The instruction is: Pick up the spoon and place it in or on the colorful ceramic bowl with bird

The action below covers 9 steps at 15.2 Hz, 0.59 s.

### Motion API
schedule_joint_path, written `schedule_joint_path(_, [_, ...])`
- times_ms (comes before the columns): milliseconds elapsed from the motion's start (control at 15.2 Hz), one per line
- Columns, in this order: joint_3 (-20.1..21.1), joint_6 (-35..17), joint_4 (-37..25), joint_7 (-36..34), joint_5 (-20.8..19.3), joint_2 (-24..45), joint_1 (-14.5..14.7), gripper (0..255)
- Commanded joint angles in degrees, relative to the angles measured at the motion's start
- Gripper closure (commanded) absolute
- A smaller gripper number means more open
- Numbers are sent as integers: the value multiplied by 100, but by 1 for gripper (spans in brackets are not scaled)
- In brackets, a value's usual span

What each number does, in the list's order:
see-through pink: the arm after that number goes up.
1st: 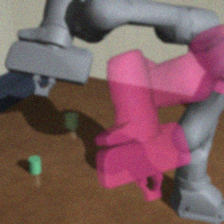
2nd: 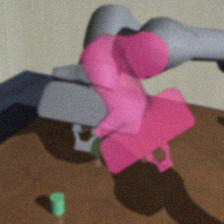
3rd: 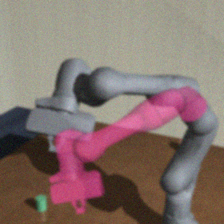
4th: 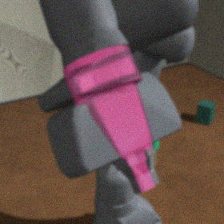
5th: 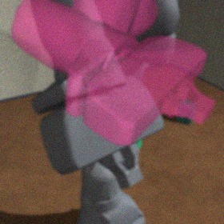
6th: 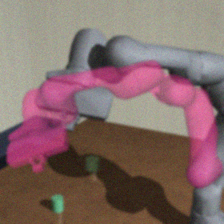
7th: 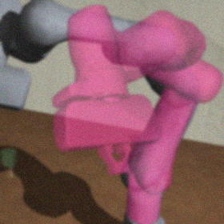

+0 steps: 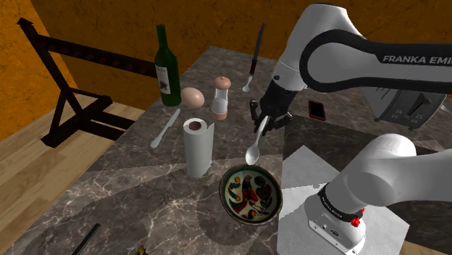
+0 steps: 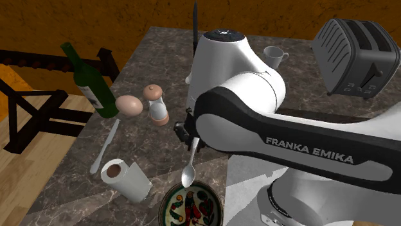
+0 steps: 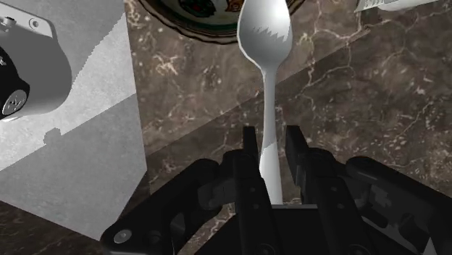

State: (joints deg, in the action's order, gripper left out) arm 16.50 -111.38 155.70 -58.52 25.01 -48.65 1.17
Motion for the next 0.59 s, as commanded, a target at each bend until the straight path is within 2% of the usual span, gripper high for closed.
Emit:
schedule_joint_path(0, [229,117,88,-320,195,-284,213,255])
schedule_joint_path(528, [1175,431,164,-1550,976,-1023,1023,255])
